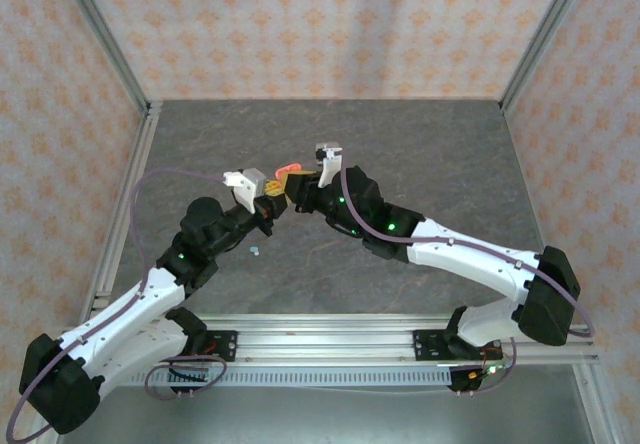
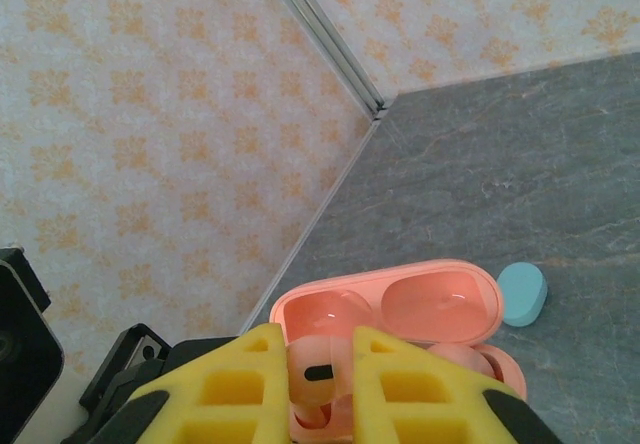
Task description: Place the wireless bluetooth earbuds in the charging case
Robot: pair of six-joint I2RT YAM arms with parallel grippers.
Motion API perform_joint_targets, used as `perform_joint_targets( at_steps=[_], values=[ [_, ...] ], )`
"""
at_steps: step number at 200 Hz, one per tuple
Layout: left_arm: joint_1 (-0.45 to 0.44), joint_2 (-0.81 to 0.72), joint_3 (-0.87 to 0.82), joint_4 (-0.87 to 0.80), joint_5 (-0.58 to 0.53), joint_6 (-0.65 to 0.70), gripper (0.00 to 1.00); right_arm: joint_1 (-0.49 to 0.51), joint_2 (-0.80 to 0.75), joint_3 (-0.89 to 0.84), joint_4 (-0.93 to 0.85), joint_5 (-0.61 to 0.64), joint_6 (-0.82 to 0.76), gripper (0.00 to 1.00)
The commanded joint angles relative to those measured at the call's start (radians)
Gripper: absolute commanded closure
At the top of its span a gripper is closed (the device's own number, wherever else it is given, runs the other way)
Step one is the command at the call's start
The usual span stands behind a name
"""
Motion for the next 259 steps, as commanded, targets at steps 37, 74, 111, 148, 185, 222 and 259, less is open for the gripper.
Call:
perform_joint_targets(
  at_steps=[37, 74, 111, 148, 185, 222, 259],
  values=[
    [-0.003, -0.046, 0.039, 0.077, -0.02, 0.012, 1.0, 0.011, 0.025, 0.07, -0.18, -0.082, -0.001, 0.77],
    [-0.002, -0.054, 0.036, 0.074, -0.025, 0.013, 1.0, 0.011, 0.037, 0.093, -0.204, -0.084, 0.002, 0.73],
    [-0.003, -0.056, 0.033, 0.074, -0.025, 0.013, 1.0, 0.011, 0.032, 0.101, -0.223, -0.062, 0.006, 0.71],
    [-0.003, -0.056, 0.033, 0.074, -0.024, 0.014, 1.0, 0.011, 0.03, 0.109, -0.233, -0.057, 0.006, 0.68],
    [-0.003, -0.057, 0.033, 0.07, -0.025, 0.013, 1.0, 0.011, 0.029, 0.111, -0.237, -0.054, 0.004, 0.68],
    [-0.003, -0.059, 0.035, 0.068, -0.026, 0.015, 1.0, 0.011, 0.02, 0.108, -0.236, -0.05, 0.004, 0.68],
    [-0.003, -0.06, 0.035, 0.058, -0.023, 0.015, 1.0, 0.011, -0.007, 0.109, -0.236, -0.035, 0.005, 0.64]
  ],
)
